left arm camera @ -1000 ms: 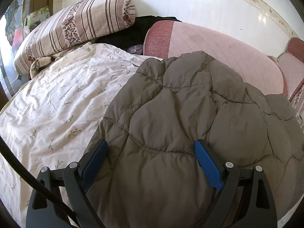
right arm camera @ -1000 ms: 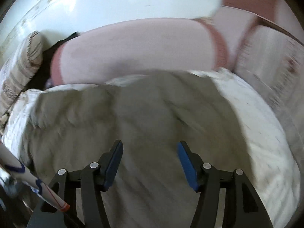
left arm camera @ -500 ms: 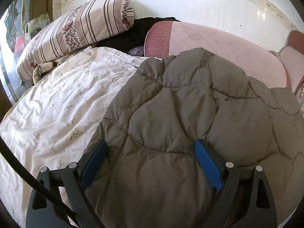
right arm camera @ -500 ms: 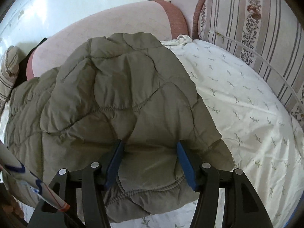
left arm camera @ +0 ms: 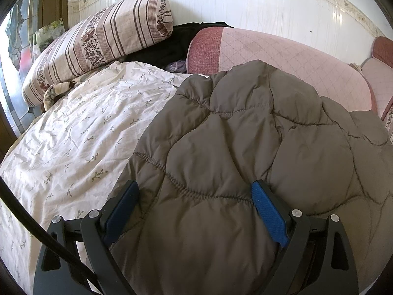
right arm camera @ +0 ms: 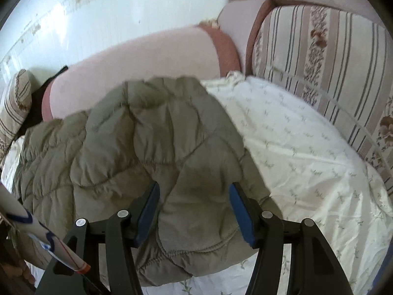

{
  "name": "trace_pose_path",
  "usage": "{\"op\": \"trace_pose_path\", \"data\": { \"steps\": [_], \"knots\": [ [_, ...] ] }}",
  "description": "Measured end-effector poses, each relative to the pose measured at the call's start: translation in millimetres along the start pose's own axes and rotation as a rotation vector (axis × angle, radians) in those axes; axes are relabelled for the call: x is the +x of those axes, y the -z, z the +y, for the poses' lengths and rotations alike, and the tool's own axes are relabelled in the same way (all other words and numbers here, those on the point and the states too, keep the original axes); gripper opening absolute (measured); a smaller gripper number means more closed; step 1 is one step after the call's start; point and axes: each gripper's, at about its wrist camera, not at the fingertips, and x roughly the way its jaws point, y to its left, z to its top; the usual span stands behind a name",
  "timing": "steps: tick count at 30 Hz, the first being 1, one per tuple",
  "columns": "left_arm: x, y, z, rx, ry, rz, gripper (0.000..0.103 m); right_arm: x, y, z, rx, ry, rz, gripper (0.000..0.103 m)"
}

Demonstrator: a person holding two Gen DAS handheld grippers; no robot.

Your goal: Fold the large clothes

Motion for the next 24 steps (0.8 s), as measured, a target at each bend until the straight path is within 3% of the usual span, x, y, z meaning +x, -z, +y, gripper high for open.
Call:
{"op": "trace_pose_path", "data": {
  "steps": [12, 20, 24],
  "knots": [
    [0.0, 0.1, -0.5, 0.000, -0.001, 0.000, 0.093, 4.2, 3.9, 23.5, -0.057, -0.061, -0.017, 0.064],
    [-0.1, 0.3, -0.9, 0.000, -0.002, 0.000, 0.093, 27.4, 13.1, 34.1, -0.088, -0.064, 0.062, 0.064],
    [0.0, 0.5, -1.2, 0.001, -0.002, 0.000, 0.093, 25.6, 14.3, 35.0, -0.098, -0.057, 0.060, 0.064]
  ]
}}
